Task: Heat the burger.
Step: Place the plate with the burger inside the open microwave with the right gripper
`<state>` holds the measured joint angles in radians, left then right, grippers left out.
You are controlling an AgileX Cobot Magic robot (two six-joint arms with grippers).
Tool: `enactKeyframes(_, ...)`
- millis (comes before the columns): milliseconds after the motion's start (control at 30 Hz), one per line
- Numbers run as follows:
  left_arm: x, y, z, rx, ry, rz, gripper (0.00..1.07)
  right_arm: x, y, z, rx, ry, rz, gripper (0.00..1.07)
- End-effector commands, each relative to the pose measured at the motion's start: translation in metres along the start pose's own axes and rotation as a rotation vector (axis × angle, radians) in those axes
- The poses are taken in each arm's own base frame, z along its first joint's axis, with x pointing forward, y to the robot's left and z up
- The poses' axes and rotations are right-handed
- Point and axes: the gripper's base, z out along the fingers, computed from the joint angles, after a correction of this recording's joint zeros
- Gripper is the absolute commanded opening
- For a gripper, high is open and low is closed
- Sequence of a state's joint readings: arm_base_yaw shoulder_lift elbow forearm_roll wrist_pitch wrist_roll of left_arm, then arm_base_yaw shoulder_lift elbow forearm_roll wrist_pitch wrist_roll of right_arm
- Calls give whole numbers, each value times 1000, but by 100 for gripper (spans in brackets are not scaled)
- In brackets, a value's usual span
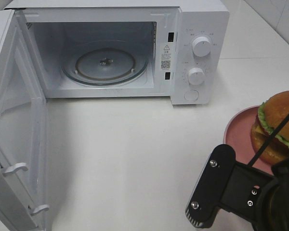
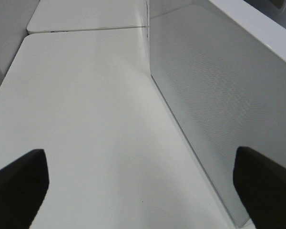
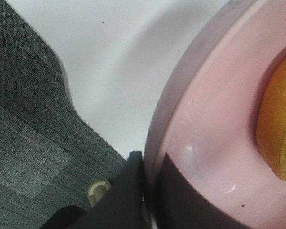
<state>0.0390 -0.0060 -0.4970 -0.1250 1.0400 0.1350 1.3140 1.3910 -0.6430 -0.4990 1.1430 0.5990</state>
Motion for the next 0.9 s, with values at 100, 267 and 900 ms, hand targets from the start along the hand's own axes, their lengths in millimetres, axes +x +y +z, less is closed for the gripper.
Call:
enactKeyframes(100,2,-1,-2,0,-21,-2,98,4,1,-4,69,-16,-69,0)
enactKeyframes(267,2,-1,-2,0,-21,-2,98,2,4,-4,56,-38,-139,0)
enactKeyframes(900,2,-1,-2,0,-21,-2,98,-13,7,-6,54,-196,-365,0)
